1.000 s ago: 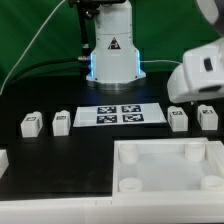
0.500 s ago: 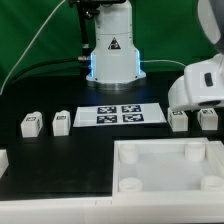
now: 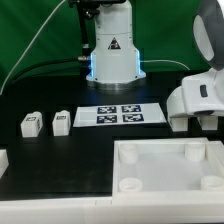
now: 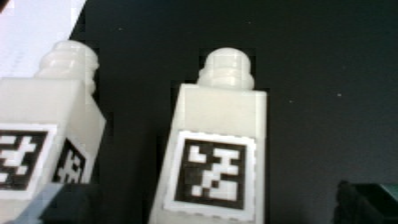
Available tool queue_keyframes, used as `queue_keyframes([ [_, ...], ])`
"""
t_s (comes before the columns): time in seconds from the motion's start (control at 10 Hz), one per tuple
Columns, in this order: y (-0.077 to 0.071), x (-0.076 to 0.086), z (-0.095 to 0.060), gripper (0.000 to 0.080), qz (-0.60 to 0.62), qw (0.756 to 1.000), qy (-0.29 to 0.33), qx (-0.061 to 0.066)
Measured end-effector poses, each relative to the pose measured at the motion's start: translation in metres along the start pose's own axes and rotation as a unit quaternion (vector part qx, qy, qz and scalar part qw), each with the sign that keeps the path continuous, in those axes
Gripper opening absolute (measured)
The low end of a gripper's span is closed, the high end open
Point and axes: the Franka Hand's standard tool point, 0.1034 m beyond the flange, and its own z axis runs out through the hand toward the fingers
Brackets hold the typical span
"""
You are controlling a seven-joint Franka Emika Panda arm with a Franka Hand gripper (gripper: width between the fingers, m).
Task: Assemble one leg
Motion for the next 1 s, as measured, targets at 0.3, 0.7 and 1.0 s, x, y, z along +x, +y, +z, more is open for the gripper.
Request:
queue_keyframes([
  [0.3,0.0,0.0,0.0,0.049,0.0,1.0,0.0,0.0],
  [0.7,0.0001,-0.0001,0.0,0.029,0.0,1.0,0.0,0.0],
  [1.0,0.0001,0.0,0.0,0.029,0.0,1.0,0.0,0.0],
])
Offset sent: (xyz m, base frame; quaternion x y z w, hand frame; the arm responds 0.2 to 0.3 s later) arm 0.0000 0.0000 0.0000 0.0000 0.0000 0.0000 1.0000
